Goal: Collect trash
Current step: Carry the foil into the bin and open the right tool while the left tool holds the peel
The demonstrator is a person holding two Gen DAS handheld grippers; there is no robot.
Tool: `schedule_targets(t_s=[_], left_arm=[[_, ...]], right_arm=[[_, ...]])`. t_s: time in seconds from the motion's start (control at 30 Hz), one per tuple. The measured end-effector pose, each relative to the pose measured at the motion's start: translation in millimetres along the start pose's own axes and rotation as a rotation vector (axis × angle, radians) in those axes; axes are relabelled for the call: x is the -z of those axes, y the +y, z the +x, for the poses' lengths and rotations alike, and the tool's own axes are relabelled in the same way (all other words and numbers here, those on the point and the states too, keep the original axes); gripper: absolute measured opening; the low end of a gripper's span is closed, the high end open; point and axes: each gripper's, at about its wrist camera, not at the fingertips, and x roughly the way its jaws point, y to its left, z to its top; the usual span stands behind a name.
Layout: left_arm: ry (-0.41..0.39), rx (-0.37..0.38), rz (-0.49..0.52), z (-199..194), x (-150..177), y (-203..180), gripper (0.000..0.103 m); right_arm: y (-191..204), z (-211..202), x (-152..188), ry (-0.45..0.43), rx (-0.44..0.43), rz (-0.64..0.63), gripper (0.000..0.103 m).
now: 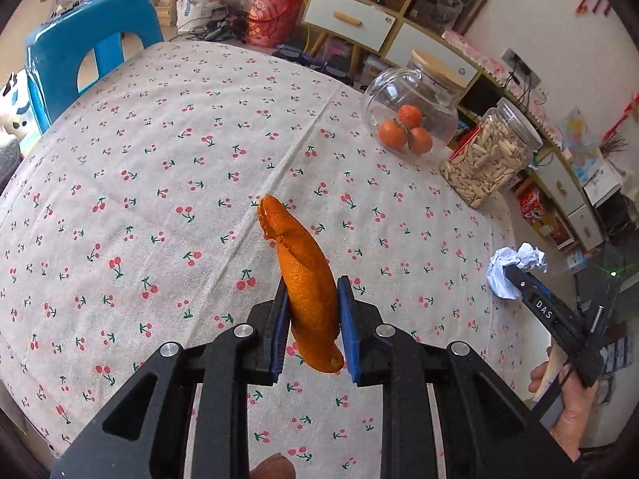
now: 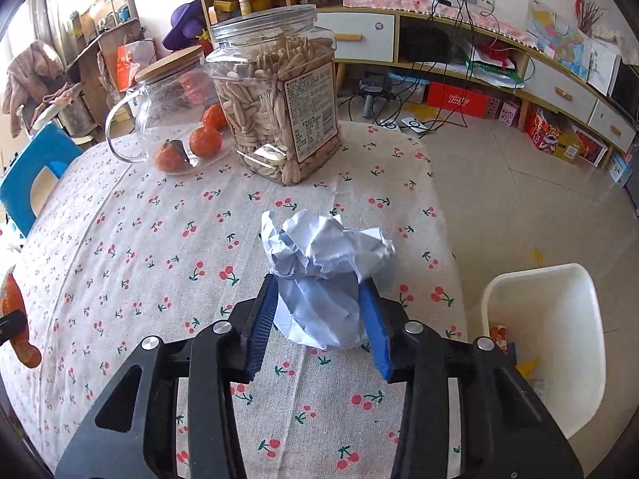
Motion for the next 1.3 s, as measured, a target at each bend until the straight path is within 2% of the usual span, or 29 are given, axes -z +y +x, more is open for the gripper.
schedule_targets(t_s=[0.4,0.73,1.0,1.3], left_arm=[[-0.024,-0.011,-0.038,-7.6,-5.3,14.7,0.023],[-0.057,-0.005,-0.040,-18.7,-4.3,7.4,0.023],[-0.100,-0.002,-0.024,-29.9,0.1,-7.2,0.023],[-0.140,0.004,0.016,-43.4,11.7,-32.6,0.023]], right_arm=[[14.0,-27.9,-4.6,-0.085,-0.093,-0.006,0.026],[38.5,-61.4,-4.3,-0.143,-0.159,-0.042,0.026],[38.9,-91.9,4.5,-0.183,-0.185,-0.062,0.026],[18.2,-127.2,15.7,-0.243,-0.165,-0.060,0.026]])
